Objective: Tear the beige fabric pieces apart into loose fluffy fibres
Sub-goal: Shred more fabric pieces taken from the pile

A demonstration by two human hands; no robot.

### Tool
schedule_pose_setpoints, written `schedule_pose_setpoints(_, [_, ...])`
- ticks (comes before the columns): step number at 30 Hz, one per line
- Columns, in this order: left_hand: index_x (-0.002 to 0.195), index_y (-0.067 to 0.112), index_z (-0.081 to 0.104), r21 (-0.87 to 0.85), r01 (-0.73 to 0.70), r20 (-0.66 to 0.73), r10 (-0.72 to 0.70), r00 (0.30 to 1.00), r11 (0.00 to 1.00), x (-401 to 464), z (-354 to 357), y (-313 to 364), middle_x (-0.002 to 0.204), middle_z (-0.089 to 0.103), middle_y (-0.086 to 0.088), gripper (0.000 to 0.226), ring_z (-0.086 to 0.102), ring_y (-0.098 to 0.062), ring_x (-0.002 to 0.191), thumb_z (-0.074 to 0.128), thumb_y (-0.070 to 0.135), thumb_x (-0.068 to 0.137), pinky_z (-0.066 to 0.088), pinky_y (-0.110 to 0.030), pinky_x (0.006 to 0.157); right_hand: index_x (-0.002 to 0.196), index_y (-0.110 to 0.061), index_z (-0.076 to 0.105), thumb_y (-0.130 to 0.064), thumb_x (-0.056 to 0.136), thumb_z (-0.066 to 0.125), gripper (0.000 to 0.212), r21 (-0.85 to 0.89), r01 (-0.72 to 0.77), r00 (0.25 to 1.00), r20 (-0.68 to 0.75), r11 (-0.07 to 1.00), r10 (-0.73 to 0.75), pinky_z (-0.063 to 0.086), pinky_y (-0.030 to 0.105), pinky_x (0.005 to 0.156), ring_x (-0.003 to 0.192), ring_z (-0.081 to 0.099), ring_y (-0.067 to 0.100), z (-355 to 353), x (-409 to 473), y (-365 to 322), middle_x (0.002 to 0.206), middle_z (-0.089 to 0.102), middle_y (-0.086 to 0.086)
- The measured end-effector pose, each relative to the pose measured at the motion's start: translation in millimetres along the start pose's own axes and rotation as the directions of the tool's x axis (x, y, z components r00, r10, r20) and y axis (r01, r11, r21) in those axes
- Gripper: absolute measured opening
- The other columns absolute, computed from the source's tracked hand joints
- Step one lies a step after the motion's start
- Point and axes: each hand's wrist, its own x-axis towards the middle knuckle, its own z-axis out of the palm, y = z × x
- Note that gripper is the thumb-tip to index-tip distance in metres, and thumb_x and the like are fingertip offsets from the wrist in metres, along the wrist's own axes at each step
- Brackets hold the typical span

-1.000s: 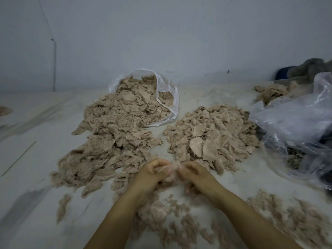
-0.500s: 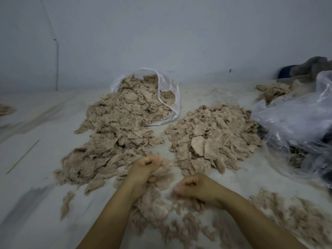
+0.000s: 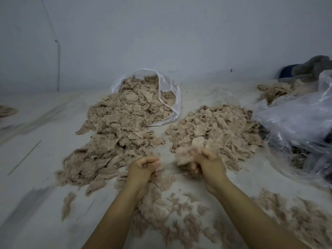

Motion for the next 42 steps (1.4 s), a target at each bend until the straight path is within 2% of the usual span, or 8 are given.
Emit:
schedule_pose_setpoints(4, [0.079,0.009,0.072,0.380,0.054,0.228,-0.150,0.962,0.923,-1.5,-16.8,0.4,0.063,0.068,-0.007,0.006,0.058,-0.012,0.048,0.068,0.007,0.084,0.050,-0.021,0.048,0.129,-0.006,0.050,-0.012,0.093,0.060,0.038,0.065,0.000,0.999,-0.039,0.998,0.002,0.047,0.020,0.045,0.044,0.056,0.010,-3.2,19.2,-11.9,0.053,0.064,0.003])
schedule_pose_setpoints(8, [0.090,0.021,0.075,0.806,-0.246,0.288,0.007,0.958,0.538,2.7,-14.1,-7.4,0.092,0.072,0.003,0.011,0.066,-0.012,0.081,0.069,0.029,0.084,0.054,-0.028,0.079,0.147,-0.020,0.026,-0.025,0.091,0.063,0.067,-0.131,-0.069,0.996,-0.065,0.989,0.061,0.054,0.022,0.059,0.081,0.069,0.016,4.7,20.9,-1.0,0.121,0.061,0.005])
schedule_pose_setpoints(12, [0.116,0.020,0.066,0.876,-0.426,0.424,0.060,0.904,0.227,3.3,-3.9,-20.8,0.116,0.061,0.000,0.027,0.055,-0.015,0.106,0.057,0.026,0.092,0.043,-0.023,0.090,0.138,-0.018,0.038,-0.017,0.088,0.066,0.058,-0.451,0.043,0.998,-0.028,0.891,-0.063,0.050,0.021,0.066,0.091,0.062,0.014,11.0,3.1,26.9,0.129,0.051,0.004])
schedule_pose_setpoints(16, [0.102,0.018,0.071,0.724,-0.380,0.423,0.065,0.904,0.576,-1.7,-4.7,-19.5,0.101,0.068,0.001,0.017,0.062,-0.011,0.091,0.057,0.019,0.092,0.049,-0.025,0.083,0.125,-0.026,0.054,-0.020,0.085,0.069,0.043,-0.693,0.261,0.960,0.262,0.672,-0.104,0.043,0.007,0.075,0.086,0.056,0.001,10.3,-9.0,41.7,0.118,0.046,-0.012])
schedule_pose_setpoints(22, [0.092,0.018,0.065,0.292,-0.086,0.437,-0.053,0.898,0.953,-10.1,0.4,-7.9,0.079,0.069,0.007,0.025,0.065,-0.008,0.074,0.042,0.028,0.100,0.050,-0.018,0.065,0.081,-0.008,0.063,-0.012,0.093,0.059,0.014,-0.346,0.093,0.984,0.177,0.934,-0.032,0.050,0.022,0.046,0.044,0.057,0.008,17.8,-7.8,33.6,0.049,0.060,-0.003])
schedule_pose_setpoints(32, [0.075,0.014,0.071,0.066,0.014,0.122,-0.022,0.992,0.998,-2.9,-2.0,-11.8,0.071,0.072,-0.004,0.024,0.066,-0.017,0.064,0.057,0.020,0.093,0.050,-0.028,0.059,0.073,-0.003,0.057,-0.003,0.094,0.055,0.021,-0.160,0.025,0.993,0.119,0.987,-0.006,0.044,0.020,0.043,0.042,0.054,0.010,6.9,-15.7,26.8,0.057,0.061,0.006])
schedule_pose_setpoints(38, [0.084,0.008,0.076,0.052,-0.011,0.336,-0.007,0.942,0.999,-12.1,-1.7,-6.1,0.089,0.073,-0.016,0.027,0.070,-0.025,0.080,0.068,0.032,0.073,0.056,-0.031,0.070,0.067,-0.017,0.062,-0.060,0.070,0.065,0.043,-0.389,-0.034,0.961,0.239,0.921,0.137,0.050,0.026,0.050,0.059,0.063,0.016,0.7,-27.4,22.4,0.066,0.067,0.002])
schedule_pose_setpoints(42, [0.077,0.011,0.075,0.074,-0.138,0.379,0.100,0.920,0.988,-21.6,15.3,-9.1,0.082,0.073,-0.012,0.021,0.069,-0.023,0.077,0.063,0.026,0.085,0.054,-0.029,0.069,0.082,-0.007,0.056,-0.021,0.081,0.071,0.021,-0.111,-0.080,0.958,0.267,0.991,0.107,0.053,0.024,0.049,0.054,0.064,0.014,12.1,-24.6,26.0,0.064,0.065,0.005])
